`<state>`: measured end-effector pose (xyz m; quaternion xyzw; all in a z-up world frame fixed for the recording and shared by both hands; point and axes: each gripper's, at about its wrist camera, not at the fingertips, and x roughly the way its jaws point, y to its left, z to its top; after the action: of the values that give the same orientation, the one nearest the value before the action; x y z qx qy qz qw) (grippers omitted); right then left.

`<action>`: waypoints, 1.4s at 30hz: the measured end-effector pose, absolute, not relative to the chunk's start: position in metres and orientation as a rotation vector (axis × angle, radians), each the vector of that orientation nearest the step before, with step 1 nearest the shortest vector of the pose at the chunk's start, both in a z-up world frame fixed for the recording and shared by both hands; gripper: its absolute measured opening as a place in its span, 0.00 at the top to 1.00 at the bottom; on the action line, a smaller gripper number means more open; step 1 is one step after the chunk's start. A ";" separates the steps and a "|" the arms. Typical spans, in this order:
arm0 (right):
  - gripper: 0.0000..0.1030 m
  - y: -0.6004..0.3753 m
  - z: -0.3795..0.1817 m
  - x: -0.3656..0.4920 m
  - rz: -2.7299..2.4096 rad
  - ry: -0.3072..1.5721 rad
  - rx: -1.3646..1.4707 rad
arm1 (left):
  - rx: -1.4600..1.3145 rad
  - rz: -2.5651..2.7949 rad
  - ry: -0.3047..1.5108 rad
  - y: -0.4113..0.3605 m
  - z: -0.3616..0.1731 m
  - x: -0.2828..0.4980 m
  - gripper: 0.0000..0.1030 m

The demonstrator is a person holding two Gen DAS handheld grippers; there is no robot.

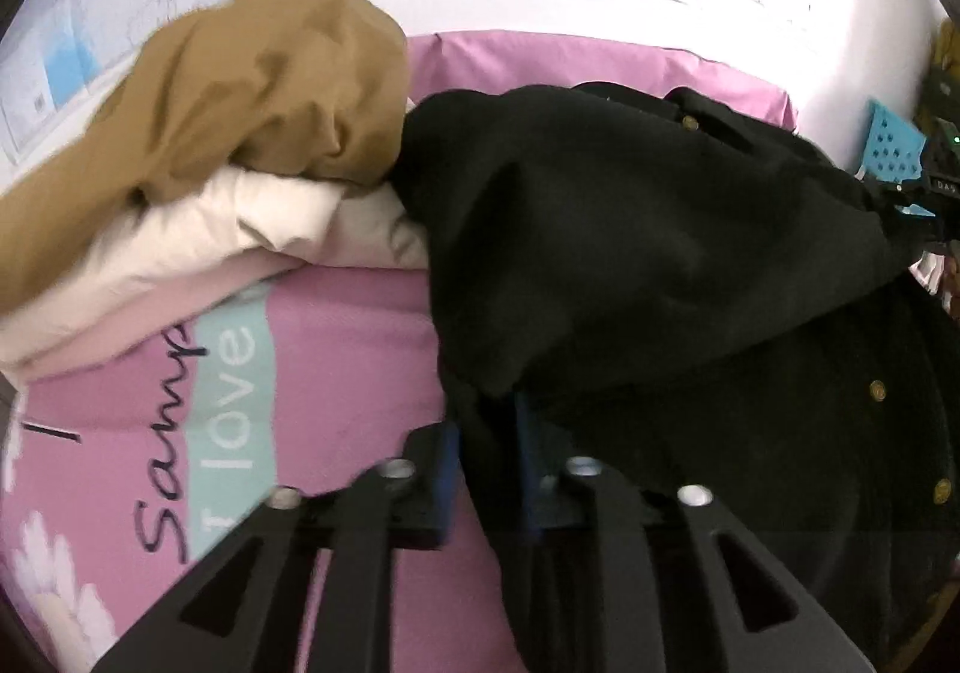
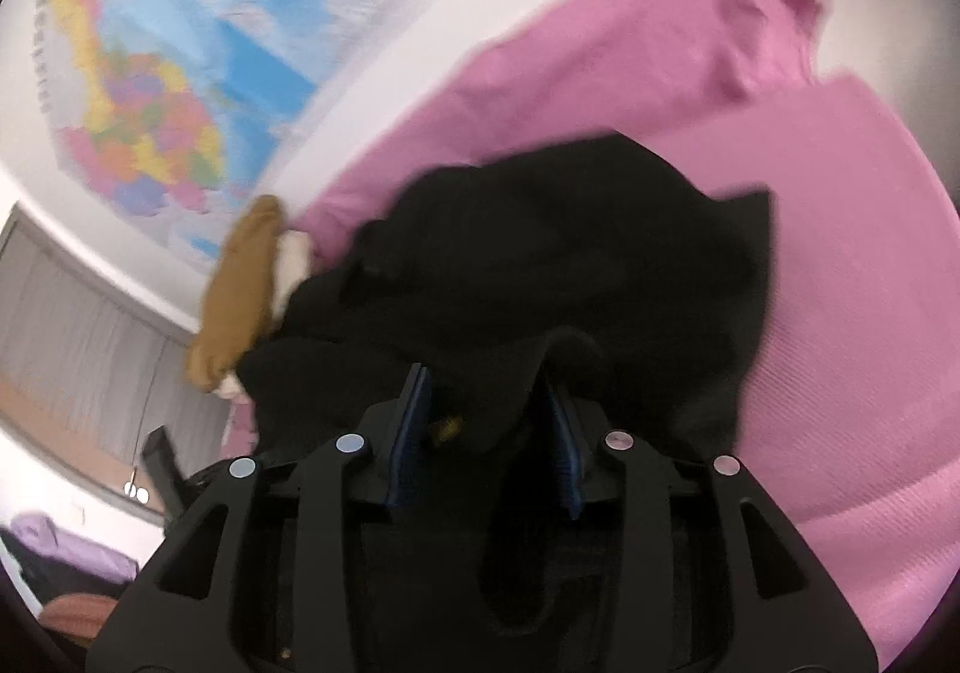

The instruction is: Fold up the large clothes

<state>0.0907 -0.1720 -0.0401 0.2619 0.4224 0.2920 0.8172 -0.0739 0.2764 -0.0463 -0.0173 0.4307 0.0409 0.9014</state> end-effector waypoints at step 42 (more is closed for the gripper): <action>0.31 -0.140 0.017 -0.024 0.569 0.752 0.175 | -0.053 -0.064 0.727 0.262 -0.010 -0.087 0.27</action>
<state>-0.0244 -0.1400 0.0171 0.0842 0.3615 0.2738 0.8873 -0.0873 0.2617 -0.0099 -0.0260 0.3552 -0.0315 0.9339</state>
